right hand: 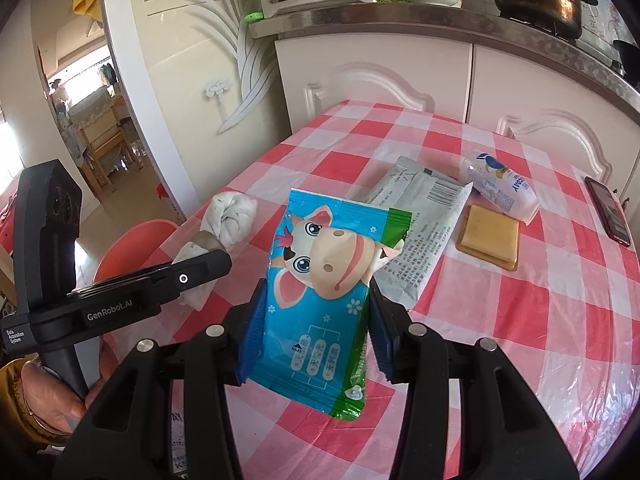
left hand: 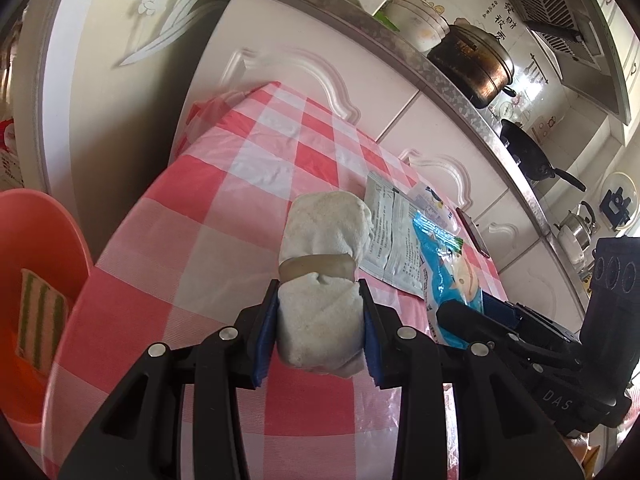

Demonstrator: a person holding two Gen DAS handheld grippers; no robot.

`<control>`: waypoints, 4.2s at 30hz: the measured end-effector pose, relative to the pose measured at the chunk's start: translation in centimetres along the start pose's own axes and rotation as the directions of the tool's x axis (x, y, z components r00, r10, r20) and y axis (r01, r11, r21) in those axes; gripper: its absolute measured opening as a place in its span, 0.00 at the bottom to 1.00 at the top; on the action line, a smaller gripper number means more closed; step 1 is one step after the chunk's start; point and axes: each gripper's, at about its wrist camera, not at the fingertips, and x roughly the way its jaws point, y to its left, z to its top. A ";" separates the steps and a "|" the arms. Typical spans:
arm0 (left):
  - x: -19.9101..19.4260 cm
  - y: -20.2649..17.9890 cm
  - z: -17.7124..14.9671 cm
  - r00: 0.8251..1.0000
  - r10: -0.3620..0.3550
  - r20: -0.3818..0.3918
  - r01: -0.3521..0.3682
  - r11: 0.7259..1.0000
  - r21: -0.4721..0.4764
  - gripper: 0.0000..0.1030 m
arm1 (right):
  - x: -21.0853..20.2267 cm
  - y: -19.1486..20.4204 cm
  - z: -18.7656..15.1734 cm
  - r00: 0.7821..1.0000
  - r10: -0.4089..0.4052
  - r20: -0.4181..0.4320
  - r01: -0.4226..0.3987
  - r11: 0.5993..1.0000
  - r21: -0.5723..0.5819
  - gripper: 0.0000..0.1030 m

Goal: Collect trash
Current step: 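Lift the cloth roll with the left gripper while the right lifts the wipes pack, then carry both items over the orange bucket and open both grippers, then return both tools to the table toward the white yogurt bottle, then grasp the white MAGICDAY yogurt bottle with the right gripper, then lift the yogurt bottle with the right gripper while the left grasps the grey packet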

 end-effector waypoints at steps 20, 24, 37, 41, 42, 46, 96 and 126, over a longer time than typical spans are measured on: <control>-8.8 9.9 1.9 0.960 0.249 0.126 -0.238 0.966 -0.097 0.37 | 3.9 12.8 6.2 0.961 0.233 -0.148 -0.263 0.935 -0.240 0.47; -9.8 13.3 1.2 0.945 0.313 0.099 -0.298 0.944 -0.140 0.37 | 5.3 16.8 7.4 0.941 0.272 -0.200 -0.322 0.899 -0.298 0.47; -9.9 19.3 -1.3 0.898 0.439 0.024 -0.428 0.887 -0.173 0.77 | 11.1 24.9 8.2 0.892 0.307 -0.331 -0.418 0.839 -0.347 0.69; -10.8 20.3 -1.8 0.896 0.443 0.024 -0.430 0.879 -0.207 0.82 | 10.3 23.8 8.5 0.892 0.337 -0.301 -0.421 0.861 -0.285 0.78; -11.0 20.3 -1.8 0.895 0.446 0.032 -0.430 0.879 -0.206 0.84 | 9.9 23.3 8.5 0.895 0.342 -0.285 -0.417 0.868 -0.270 0.78; -11.8 19.2 -1.4 0.882 0.467 0.067 -0.452 0.876 -0.168 0.87 | 7.2 19.8 9.0 0.915 0.345 -0.209 -0.386 0.901 -0.201 0.82; -12.4 -3.0 -2.4 0.988 0.149 -0.051 -0.134 0.967 0.217 0.88 | -2.9 7.3 -10.2 0.953 0.288 -0.089 -0.297 0.949 -0.106 0.53; 13.7 -13.8 5.8 0.953 0.221 -0.208 -0.101 0.877 0.469 0.88 | -7.3 -7.8 -10.5 0.956 0.253 0.149 -0.284 0.924 0.254 0.43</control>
